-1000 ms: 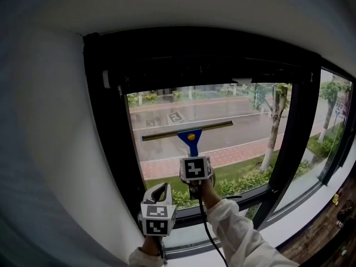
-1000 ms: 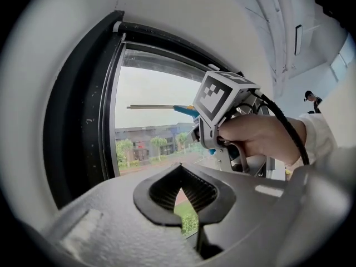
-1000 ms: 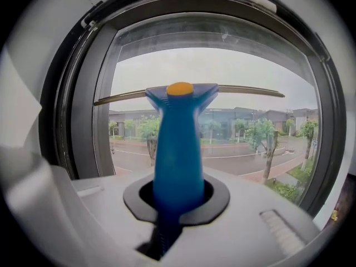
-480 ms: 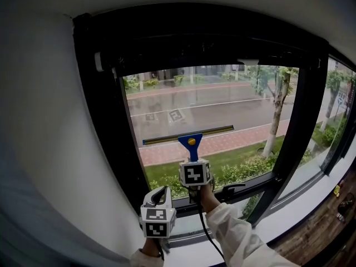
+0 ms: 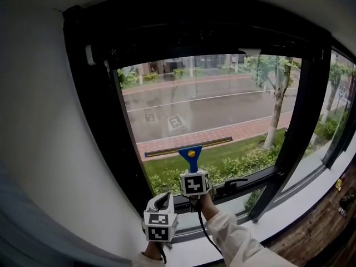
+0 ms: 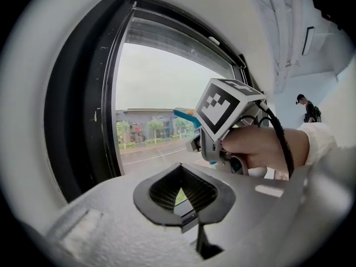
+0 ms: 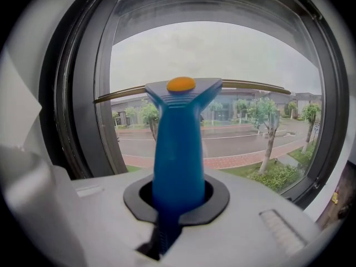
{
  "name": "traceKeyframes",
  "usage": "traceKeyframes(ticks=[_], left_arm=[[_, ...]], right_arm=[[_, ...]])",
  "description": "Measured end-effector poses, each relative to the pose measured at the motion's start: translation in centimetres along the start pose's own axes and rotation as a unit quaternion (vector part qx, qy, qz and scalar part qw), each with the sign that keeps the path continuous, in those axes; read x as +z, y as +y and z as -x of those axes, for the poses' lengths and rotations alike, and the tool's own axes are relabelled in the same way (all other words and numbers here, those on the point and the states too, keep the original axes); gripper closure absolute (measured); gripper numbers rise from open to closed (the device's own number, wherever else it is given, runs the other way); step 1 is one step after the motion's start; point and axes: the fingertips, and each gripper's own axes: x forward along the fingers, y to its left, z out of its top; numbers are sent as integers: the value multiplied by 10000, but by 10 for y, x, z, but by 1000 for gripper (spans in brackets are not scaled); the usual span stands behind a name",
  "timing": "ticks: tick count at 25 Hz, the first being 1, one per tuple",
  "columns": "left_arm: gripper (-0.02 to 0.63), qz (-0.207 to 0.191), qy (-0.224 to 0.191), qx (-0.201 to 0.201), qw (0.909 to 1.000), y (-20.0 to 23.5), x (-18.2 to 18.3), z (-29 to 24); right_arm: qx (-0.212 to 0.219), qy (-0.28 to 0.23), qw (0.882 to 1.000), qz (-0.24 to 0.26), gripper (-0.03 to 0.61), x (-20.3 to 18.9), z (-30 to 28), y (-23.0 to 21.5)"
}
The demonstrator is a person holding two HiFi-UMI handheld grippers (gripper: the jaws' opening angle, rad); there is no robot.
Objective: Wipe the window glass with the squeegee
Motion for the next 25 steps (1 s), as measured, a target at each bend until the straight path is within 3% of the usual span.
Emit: traceKeyframes(ticks=[25], left_arm=[[614, 184, 673, -197, 9974, -11, -71, -27]], right_arm=[[230, 1364, 9899, -305, 552, -150, -54, 1]])
